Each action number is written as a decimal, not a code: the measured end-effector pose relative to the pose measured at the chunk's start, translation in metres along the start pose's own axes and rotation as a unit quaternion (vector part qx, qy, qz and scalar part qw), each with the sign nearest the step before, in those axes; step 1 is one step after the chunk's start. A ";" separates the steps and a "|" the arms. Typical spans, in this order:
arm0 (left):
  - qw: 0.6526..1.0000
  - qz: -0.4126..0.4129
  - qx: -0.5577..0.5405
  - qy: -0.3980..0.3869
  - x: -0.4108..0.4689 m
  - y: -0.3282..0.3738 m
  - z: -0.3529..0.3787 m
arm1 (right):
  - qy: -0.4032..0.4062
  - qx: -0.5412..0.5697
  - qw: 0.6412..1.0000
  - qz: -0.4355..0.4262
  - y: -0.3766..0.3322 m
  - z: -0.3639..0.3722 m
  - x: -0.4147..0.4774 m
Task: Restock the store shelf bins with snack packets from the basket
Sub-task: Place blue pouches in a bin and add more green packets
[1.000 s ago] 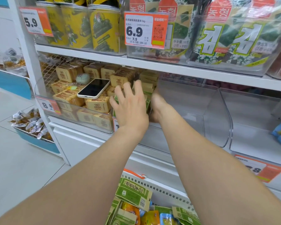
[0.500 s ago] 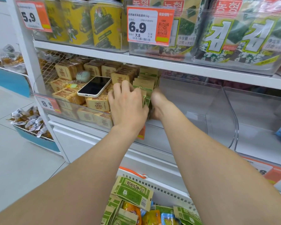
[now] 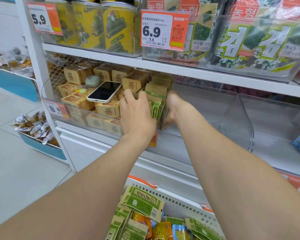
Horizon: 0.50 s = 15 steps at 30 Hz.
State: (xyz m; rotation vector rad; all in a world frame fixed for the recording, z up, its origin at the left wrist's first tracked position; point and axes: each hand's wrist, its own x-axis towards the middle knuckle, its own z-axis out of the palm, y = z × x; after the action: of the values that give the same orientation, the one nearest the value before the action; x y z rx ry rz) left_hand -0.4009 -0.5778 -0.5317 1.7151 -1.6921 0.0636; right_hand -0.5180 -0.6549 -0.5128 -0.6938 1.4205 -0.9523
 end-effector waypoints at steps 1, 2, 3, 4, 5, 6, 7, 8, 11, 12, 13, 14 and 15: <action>1.000 -0.002 -0.012 0.004 0.000 0.000 0.001 | 0.004 0.000 1.000 0.007 -0.001 0.004 -0.003; 1.000 -0.002 -0.021 0.007 0.000 0.001 0.003 | -0.002 0.012 1.000 0.005 -0.002 0.009 -0.006; 1.000 0.000 -0.028 0.012 0.000 0.001 0.004 | -0.010 0.034 0.999 -0.004 -0.002 0.016 -0.009; 0.999 0.003 -0.032 0.018 0.001 0.001 0.006 | -0.014 0.050 0.999 -0.017 -0.002 0.022 -0.009; 0.999 0.008 -0.033 0.023 0.001 0.000 0.007 | -0.014 0.060 0.998 -0.030 -0.001 0.027 -0.008; 0.999 0.015 -0.031 0.025 0.002 -0.001 0.008 | -0.016 0.070 0.997 -0.040 0.000 0.029 -0.009; 0.999 0.026 -0.026 0.024 0.003 -0.002 0.008 | -0.021 0.080 0.995 -0.049 0.002 0.029 -0.010; 0.999 0.042 -0.017 0.022 0.003 -0.003 0.008 | -0.030 0.082 0.995 -0.058 0.002 0.026 -0.009; 0.997 0.070 0.028 0.001 0.003 -0.002 0.007 | -0.083 0.106 0.988 -0.070 -0.001 0.012 -0.011; 0.997 0.071 0.040 -0.008 0.002 -0.002 0.006 | -0.107 0.124 0.984 -0.071 -0.003 0.007 -0.012; 0.996 0.074 0.053 -0.010 0.003 -0.003 0.005 | -0.123 0.137 0.980 -0.075 -0.005 0.002 -0.015; 0.994 0.080 0.068 -0.005 0.003 -0.003 0.004 | -0.123 0.132 0.980 -0.079 -0.007 -0.002 -0.018; 0.993 0.084 0.083 0.003 0.004 -0.004 0.003 | -0.107 0.098 0.986 -0.083 -0.007 -0.006 -0.020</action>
State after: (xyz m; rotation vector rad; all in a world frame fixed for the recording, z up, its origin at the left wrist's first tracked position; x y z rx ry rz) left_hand -0.3980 -0.5833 -0.5340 1.6845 -1.8681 0.2935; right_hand -0.5234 -0.6400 -0.4976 -0.7508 1.0764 -1.0958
